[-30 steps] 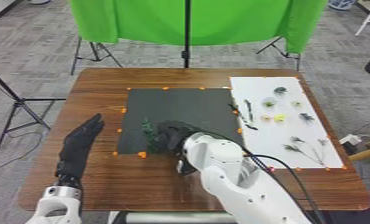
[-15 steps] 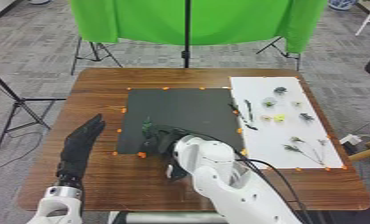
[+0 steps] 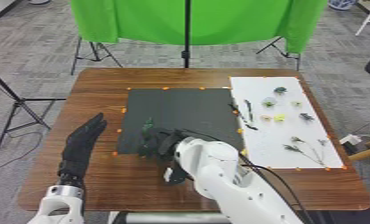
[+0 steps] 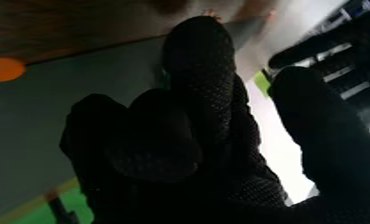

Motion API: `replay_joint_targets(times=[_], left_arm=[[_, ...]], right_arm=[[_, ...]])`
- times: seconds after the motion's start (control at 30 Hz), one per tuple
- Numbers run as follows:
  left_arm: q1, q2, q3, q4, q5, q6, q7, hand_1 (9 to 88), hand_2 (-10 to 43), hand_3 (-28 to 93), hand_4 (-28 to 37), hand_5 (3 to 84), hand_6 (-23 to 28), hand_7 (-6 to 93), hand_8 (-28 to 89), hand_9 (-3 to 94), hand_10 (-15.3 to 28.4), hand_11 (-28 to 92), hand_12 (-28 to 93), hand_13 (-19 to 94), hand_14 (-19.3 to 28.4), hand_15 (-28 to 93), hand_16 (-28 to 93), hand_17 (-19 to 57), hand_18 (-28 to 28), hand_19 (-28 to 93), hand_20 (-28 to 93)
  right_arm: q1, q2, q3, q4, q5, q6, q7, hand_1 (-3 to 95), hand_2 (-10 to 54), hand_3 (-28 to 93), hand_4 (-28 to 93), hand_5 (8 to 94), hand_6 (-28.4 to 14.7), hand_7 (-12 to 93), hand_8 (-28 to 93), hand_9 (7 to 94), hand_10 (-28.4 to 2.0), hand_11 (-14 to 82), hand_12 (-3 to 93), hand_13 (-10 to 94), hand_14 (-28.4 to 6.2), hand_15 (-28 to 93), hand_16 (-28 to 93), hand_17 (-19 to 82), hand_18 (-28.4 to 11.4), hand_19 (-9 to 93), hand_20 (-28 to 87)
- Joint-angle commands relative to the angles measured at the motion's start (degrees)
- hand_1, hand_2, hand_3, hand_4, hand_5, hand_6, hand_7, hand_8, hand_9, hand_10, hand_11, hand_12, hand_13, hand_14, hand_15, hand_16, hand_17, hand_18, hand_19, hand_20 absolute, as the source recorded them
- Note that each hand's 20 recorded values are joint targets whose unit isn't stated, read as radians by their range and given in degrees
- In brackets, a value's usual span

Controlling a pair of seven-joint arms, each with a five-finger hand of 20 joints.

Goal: Arrange flowers

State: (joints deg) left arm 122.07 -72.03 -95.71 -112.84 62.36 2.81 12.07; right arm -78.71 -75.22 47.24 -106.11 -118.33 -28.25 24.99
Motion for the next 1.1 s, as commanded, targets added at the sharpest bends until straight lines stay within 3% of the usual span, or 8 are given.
replay_joint_targets(times=[0.03, 0.17, 0.3, 0.4, 0.5, 0.73, 1.1], left_arm=[[0.9, -0.41, -0.28, -0.37, -0.3, 1.68, 1.54, 19.2, -6.5, 69, -22.7, 43.4, 1.9, 5.6, -6, 41.9, 11.0, 8, 13, 28, 11.8, 7, 0, 1.7, 8.8, 1, 14], [1.4, -0.37, -0.53, -0.81, -0.57, 2.59, 2.18, 20.0, -7.1, 69, -22.4, 43.7, 1.7, 6.2, -6, 42.1, 11.1, 8, 13, 29, 12.1, 8, 0, 2.5, 9.2, 1, 15], [1.7, -0.07, -0.61, -0.97, -0.53, 2.42, 1.72, 20.4, -7.6, 69, -22.0, 43.6, 1.5, 6.6, -6, 42.2, 11.1, 8, 13, 29, 12.3, 8, 0, 2.8, 9.4, 1, 15], [1.8, -0.01, -0.54, -1.04, -0.44, 2.16, 1.46, 20.5, -7.6, 69, -22.0, 43.7, 1.4, 6.7, -6, 42.2, 11.1, 8, 13, 29, 12.3, 8, 0, 2.8, 9.5, 1, 15], [1.8, -0.1, -0.29, -1.07, -0.28, 1.81, 1.22, 20.6, -7.6, 69, -21.8, 43.7, 1.4, 6.7, -6, 42.2, 11.1, 8, 13, 29, 12.3, 8, 0, 2.7, 9.5, 1, 15], [1.1, 0.07, -0.18, -0.94, 0.73, 0.82, 0.38, 20.8, -7.4, 69, -21.7, 43.7, 1.4, 6.8, -6, 42.1, 11.0, 8, 13, 29, 12.3, 8, 0, 2.6, 9.4, 1, 15], [1.2, 0.34, -0.15, -1.01, 0.68, 0.55, -0.08, 20.9, -7.5, 69, -21.5, 43.6, 1.4, 6.7, -6, 42.1, 10.9, 8, 13, 29, 12.3, 8, 0, 2.5, 9.4, 1, 15]], right_arm=[[-6.4, 11.8, 15.8, -12.7, 9.0, 6.1, 0.1, 21.9, 10.7, 67, 8, 76.8, -4.1, 18, -5, 88.0, -14.1, 40.4, 28.3, 88, -6.8, 65, 33, 67, -13.8, 93, 60], [-12.2, 17.6, 27.1, -17.0, -1.4, 13.7, -2.1, 27.0, 3.2, 65, -1, 72.7, -3.8, 18, -5, 83.2, -15.9, 34.2, 29.4, 86, -6.6, 64, 33, 64, -14.1, 93, 59], [-18.4, 21.3, 38.7, -18.3, -9.6, 13.2, 0.4, 30.9, -5.0, 64, -7, 65.7, -3.2, 15, -5, 77.4, -17.3, 18.6, 24.2, 85, -5.9, 62, 32, 62, -13.6, 93, 59], [-22.2, 22.9, 44.9, -16.8, -13.6, 10.9, 1.4, 31.1, -9.1, 62, -9, 61.8, -3.6, 13, -5, 71.0, -18.5, 14.9, 23.1, 83, -6.5, 63, 32, 61, -13.7, 93, 59], [-24.2, 23.2, 48.5, -14.8, -13.5, 6.9, 2.6, 30.2, -9.5, 61, -10, 59.5, -3.5, 12, -5, 68.5, -18.8, 14.3, 23.4, 81, -7.2, 63, 32, 60, -14.3, 93, 59], [-30.3, 23.3, 52.4, -13.7, -18.1, 5.7, 0.8, 31.5, -9.5, 60, -12, 59.0, -3.2, 13, -5, 67.0, -18.4, 16.1, 24.2, 79, -8.3, 65, 32, 58, -14.8, 93, 59], [-37.2, 22.5, 55.0, -13.0, -19.7, 5.5, 0.7, 36.5, -9.5, 58, -20, 63.2, -3.7, 13, -6, 69.8, -16.8, 17.7, 23.5, 80, -7.1, 65, 31, 58, -14.4, 93, 59]])
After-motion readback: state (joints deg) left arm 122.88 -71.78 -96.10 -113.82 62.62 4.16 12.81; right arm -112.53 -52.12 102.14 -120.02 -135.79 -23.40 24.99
